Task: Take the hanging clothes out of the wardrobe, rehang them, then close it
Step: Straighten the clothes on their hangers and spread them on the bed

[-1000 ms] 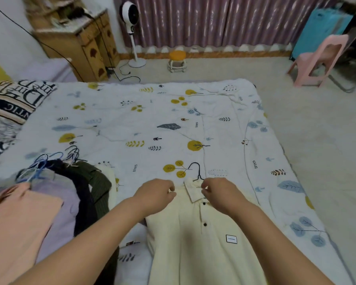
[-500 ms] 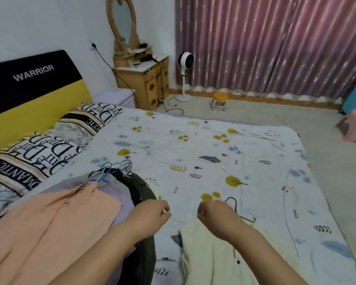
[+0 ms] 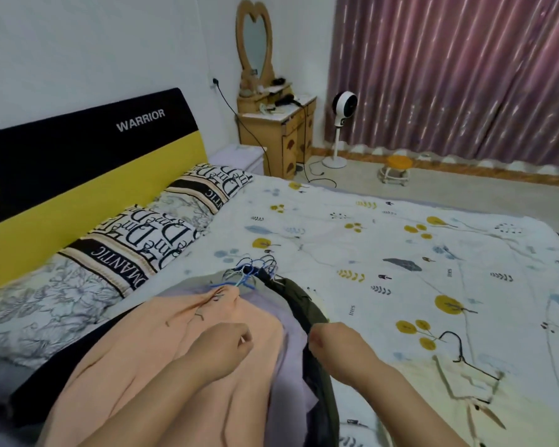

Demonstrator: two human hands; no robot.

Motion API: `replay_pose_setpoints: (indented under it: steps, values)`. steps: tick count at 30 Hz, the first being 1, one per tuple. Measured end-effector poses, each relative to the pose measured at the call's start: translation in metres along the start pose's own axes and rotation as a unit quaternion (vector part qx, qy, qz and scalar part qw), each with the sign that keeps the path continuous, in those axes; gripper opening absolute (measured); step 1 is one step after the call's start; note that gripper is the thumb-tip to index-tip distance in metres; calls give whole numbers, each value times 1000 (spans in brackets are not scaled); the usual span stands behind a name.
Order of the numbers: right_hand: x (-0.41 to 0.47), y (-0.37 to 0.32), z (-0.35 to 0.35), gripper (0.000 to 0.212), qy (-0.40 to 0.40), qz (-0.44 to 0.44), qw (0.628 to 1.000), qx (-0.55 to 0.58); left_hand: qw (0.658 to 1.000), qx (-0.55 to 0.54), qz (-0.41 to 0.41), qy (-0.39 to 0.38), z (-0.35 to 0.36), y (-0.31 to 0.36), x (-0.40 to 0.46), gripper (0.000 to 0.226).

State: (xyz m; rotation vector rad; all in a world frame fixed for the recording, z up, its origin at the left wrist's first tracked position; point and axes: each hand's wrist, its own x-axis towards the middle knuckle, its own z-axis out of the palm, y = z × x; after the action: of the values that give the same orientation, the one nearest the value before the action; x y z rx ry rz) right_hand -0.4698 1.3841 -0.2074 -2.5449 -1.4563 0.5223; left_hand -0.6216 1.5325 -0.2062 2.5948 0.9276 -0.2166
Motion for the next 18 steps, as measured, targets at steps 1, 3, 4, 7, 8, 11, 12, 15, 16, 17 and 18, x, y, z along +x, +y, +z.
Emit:
replay_pose_setpoints:
  steps: [1,3,4,7,8,11,12,15,16,17,18]
  values:
    - [6,-12,6,22,2,1,1000,-3,1000,-1,-3,-2,-2,-15,1,27]
    - [16,-32,18,25,2,5,1000,-3,1000,-5,-12,-4,-5,-42,3,26]
    - [22,-41,24,26,1,4,1000,-5,1000,-4,-17,-4,-6,-55,3,26]
    - [39,-60,43,32,-6,7,1000,3,999,-2,-32,-3,-6,-86,6,27]
    - [44,-64,48,32,-8,8,1000,8,999,-5,-37,-4,-5,-95,8,27]
    - [62,-72,60,33,-27,13,999,16,998,-12,-56,-4,0,-118,19,28]
    - [69,-73,63,33,-32,11,999,15,998,-16,-65,-4,2,-125,23,28]
    - [91,-73,71,34,-28,8,1000,-2,995,-31,-92,6,9,-142,36,29]
    - [100,-71,75,35,-34,11,999,-7,995,-33,-95,9,11,-147,41,29]
    - [110,-69,80,35,-35,13,999,-10,995,-35,-94,14,14,-152,47,30]
    - [120,-67,86,34,-40,14,999,-16,995,-36,-94,23,16,-157,54,31]
